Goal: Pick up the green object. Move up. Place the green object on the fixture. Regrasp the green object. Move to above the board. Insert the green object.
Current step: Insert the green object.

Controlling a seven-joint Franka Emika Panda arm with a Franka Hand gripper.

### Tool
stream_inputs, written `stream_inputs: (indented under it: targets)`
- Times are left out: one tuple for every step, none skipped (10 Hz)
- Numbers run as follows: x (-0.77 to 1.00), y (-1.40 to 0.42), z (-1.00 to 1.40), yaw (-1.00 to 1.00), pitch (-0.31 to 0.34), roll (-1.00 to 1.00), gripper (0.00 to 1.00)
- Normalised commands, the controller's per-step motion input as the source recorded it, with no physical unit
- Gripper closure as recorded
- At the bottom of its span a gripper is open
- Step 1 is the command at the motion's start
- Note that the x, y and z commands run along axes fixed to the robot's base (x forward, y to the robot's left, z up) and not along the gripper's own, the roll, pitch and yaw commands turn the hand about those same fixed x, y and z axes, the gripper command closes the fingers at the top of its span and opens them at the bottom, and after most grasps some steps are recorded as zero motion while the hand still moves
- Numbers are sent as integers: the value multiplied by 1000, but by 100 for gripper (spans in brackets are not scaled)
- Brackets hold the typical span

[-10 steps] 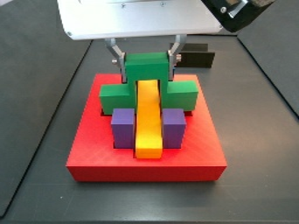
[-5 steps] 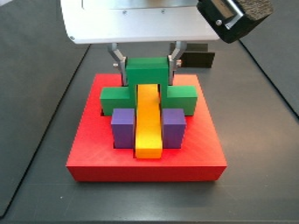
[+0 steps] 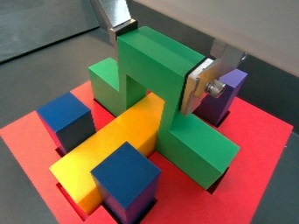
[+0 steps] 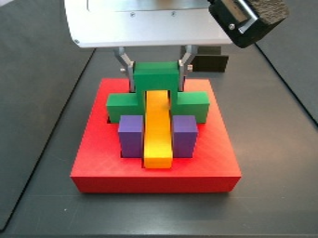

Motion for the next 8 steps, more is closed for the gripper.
stream_inputs:
  targets:
    - [-20,0,-49,-54,90,-20,100]
    - [-63,0,0,-71,99,-43,100]
    - [-126,0,0,-63,66,-41,100]
    - [-60,0,0,-14,4,-51,100]
    - [0,0,0,0,0,-27,100]
    - [194,0,-77,54,20,-16,100]
    - [174,0,-174,46,11,-24,100]
    - [137,0,-234,3,26,0,100]
